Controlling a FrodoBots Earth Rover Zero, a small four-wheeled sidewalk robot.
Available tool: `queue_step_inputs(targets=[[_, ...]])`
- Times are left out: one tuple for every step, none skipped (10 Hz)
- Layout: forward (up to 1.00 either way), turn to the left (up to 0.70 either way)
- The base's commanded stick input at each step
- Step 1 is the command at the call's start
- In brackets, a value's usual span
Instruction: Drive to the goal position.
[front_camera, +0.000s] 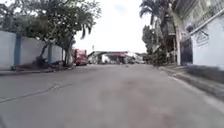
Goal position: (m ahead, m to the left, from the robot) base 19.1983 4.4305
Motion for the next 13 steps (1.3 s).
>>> queue_step_inputs(targets=[[1.00, 0.00], [1.00, 0.00], [1.00, 0.00], [1.00, 0.00], [1.00, 0.00], [1.00, 0.00], [1.00, 0.00], [1.00, 0.00], [1.00, 0.00], [1.00, 0.00], [1.00, 0.37], [1.00, 0.38], [1.00, 0.37]])
